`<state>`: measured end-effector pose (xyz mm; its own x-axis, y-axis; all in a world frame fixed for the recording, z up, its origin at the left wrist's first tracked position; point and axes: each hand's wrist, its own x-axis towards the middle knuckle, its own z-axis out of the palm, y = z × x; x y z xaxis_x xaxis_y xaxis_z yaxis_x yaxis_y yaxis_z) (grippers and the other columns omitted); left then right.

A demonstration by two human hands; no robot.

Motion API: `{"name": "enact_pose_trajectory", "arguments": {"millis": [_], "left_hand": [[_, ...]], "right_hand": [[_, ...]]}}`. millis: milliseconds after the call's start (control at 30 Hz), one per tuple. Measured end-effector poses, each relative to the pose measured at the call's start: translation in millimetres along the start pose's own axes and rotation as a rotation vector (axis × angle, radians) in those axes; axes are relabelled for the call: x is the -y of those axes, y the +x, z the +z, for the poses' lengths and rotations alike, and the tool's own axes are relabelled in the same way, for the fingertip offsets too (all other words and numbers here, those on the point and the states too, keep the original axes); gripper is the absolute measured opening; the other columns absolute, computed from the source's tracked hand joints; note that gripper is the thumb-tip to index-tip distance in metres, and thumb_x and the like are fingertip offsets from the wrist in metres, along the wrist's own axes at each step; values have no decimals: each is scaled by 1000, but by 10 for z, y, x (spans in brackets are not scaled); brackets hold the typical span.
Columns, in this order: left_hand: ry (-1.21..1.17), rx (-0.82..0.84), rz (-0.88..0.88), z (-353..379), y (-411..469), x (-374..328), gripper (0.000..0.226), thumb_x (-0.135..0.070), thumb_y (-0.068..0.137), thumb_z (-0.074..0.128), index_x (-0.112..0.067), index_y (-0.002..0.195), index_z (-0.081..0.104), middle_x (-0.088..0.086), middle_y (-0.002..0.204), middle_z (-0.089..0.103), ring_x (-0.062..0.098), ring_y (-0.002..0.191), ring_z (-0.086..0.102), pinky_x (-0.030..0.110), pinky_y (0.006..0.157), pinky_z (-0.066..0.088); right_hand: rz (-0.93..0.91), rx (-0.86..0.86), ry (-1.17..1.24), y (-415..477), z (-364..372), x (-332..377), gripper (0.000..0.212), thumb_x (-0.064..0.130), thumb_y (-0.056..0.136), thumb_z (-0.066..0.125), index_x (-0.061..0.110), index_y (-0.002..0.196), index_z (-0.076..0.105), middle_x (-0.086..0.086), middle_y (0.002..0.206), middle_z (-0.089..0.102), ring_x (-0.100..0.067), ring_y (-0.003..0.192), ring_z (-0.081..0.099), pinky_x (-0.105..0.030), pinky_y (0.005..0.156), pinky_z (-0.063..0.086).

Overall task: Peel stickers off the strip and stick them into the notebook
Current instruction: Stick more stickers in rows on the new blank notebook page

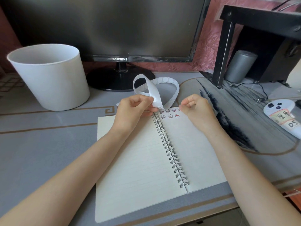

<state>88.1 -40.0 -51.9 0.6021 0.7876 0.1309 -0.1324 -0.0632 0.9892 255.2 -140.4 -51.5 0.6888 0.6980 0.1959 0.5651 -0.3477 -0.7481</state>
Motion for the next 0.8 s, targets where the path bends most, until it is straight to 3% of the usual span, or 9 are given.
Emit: {"name": "enact_pose_trajectory", "arguments": {"millis": [100, 200, 300, 500, 700, 800], "left_hand": [[-11, 3, 2, -1, -2, -8, 15, -11, 93, 58, -4, 81, 63, 12, 83, 70, 13, 71, 71, 23, 71, 55], [-12, 0, 4, 0, -5, -13, 14, -11, 93, 57, 0, 86, 64, 13, 85, 69, 13, 71, 71, 25, 71, 56], [1, 7, 13, 0, -5, -14, 15, -12, 93, 57, -2, 85, 64, 15, 85, 68, 13, 72, 71, 28, 72, 56], [35, 39, 43, -2, -1, -15, 20, -18, 94, 56, -5, 82, 65, 11, 85, 68, 15, 72, 70, 27, 64, 54], [33, 79, 53, 2, -3, -27, 26, -25, 95, 53, -9, 82, 69, -3, 76, 71, 20, 76, 71, 29, 67, 54], [26, 97, 58, -5, -6, -23, 20, -23, 94, 55, -13, 83, 68, -4, 75, 72, 18, 76, 71, 26, 65, 54]], "right_hand": [[-190, 18, 184, -81, -8, 153, 6, 30, 88, 62, 26, 84, 64, 10, 81, 66, -10, 73, 59, -32, 75, 48], [-314, 111, 236, -166, 22, 269, 6, 26, 83, 70, 23, 86, 67, 10, 84, 68, -4, 70, 54, -14, 65, 40], [-351, 109, 169, -177, 64, 256, 15, 21, 76, 76, 25, 86, 66, 12, 80, 67, -2, 66, 51, -14, 60, 33], [-351, 67, 225, -204, 87, 291, 11, 10, 77, 75, 16, 80, 66, 20, 65, 59, 4, 57, 51, -8, 58, 35], [-367, 66, 324, -200, 80, 319, 16, 7, 79, 72, 22, 81, 66, 11, 73, 63, -2, 67, 53, -12, 57, 38], [-363, 50, 340, -191, 83, 318, 17, 9, 80, 71, 25, 81, 68, 14, 74, 66, -7, 70, 56, -33, 65, 48]]}}
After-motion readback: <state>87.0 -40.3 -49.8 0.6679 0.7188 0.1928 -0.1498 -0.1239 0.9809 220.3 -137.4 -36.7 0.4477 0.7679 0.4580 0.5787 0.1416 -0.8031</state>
